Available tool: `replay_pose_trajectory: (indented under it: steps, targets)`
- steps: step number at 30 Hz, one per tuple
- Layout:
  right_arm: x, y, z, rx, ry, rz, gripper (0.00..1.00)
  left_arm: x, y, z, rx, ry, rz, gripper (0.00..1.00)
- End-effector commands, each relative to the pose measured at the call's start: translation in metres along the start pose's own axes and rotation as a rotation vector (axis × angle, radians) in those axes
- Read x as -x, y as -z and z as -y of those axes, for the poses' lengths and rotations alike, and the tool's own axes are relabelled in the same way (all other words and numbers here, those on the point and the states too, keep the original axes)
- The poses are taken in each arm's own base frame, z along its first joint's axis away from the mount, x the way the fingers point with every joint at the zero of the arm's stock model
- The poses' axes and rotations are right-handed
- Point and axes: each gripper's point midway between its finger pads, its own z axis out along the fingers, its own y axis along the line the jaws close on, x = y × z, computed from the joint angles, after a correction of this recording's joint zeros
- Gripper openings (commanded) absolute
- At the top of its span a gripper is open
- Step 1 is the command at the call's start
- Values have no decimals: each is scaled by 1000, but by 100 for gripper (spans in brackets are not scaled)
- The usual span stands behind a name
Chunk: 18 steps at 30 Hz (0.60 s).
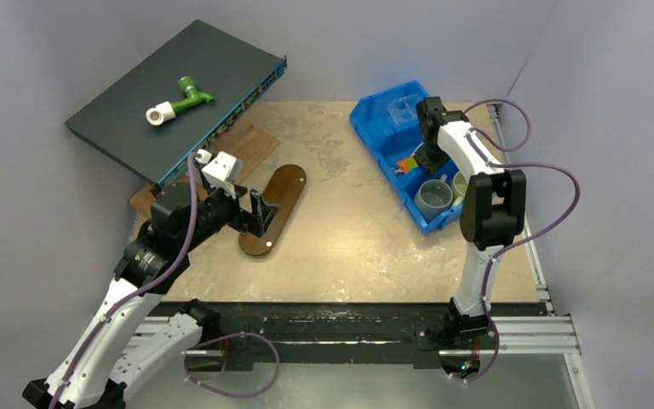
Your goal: Prepare toiletry sets of a toothbrush and toothpaste on the tray
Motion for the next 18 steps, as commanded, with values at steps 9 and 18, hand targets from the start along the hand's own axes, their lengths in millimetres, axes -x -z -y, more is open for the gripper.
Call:
replay_pose_trajectory:
  steps: [9,18]
  targets:
    - [15,17,-12,85,19,31,0,6,-2,1,-5,2,27,100]
    - [29,27,-16,133,94,90,0,6,-2,-1,7,-4,27,100]
